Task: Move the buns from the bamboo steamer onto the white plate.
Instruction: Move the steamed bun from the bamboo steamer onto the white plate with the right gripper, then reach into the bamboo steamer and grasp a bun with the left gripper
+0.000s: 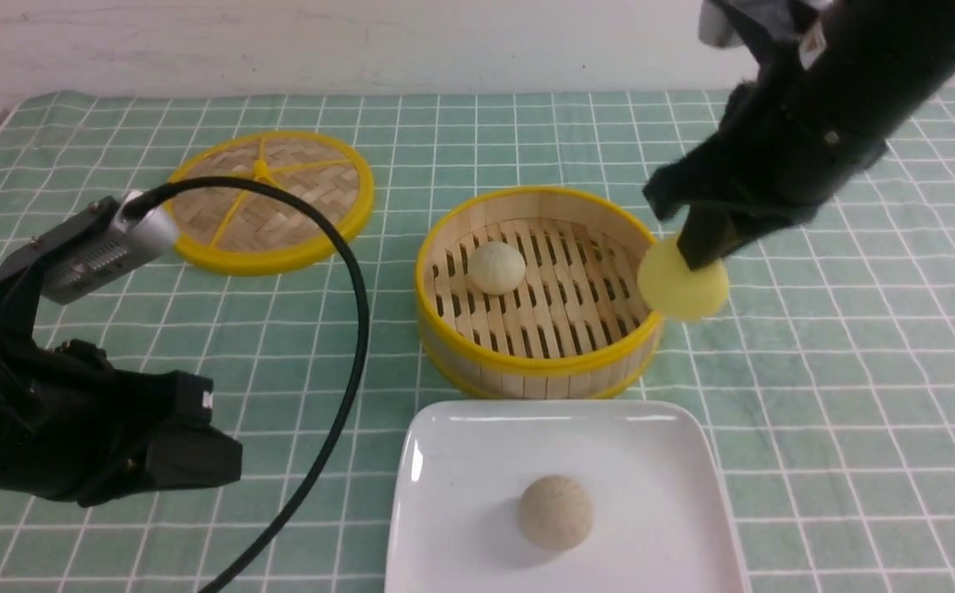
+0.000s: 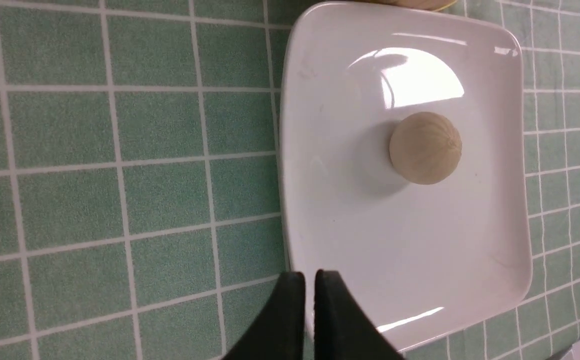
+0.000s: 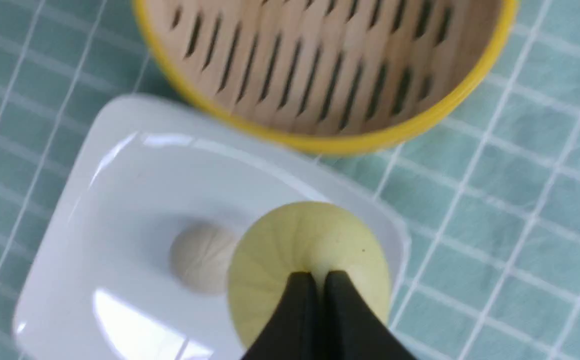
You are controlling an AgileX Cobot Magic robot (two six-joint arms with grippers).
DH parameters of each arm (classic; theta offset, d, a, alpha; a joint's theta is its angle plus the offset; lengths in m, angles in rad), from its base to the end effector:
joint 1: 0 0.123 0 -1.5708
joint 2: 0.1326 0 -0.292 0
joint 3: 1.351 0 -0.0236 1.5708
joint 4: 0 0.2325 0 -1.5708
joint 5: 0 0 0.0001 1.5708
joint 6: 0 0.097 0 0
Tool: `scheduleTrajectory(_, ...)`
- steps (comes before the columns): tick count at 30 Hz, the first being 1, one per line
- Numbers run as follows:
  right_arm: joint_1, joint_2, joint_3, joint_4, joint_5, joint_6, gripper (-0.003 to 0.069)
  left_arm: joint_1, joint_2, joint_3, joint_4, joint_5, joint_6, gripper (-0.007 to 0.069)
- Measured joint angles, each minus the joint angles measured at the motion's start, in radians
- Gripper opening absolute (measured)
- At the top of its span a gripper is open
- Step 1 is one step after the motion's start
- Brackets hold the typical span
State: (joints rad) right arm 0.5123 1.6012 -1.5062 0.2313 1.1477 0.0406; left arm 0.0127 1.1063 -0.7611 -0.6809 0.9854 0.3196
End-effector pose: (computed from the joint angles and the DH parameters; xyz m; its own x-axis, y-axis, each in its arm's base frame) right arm 0.2682 0.1741 0.3465 -0.8622 -0.3317 -0.3829 -0.4409 0.8635 0.2450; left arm 0.1720 -0.0487 0.2881 -0.9184 -0.0977 -0.3834 0.1244 0.8486 -0.5142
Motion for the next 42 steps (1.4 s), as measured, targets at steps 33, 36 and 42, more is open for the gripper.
scheduleTrajectory(33,-0.052,-0.323,0.363,-0.162,-0.243,-0.025,0.0277,0.000,0.000,0.000,0.114,-0.036,0.000,0.0088)
scheduleTrajectory(36,-0.081,-0.430,0.363,-0.183,-0.156,-0.025,0.0138,0.000,0.000,0.000,0.116,-0.036,0.000,0.0090)
scheduleTrajectory(42,-0.099,-0.640,0.371,-0.191,0.007,-0.025,-0.0015,0.000,0.000,0.000,0.116,-0.055,0.000,0.0096)
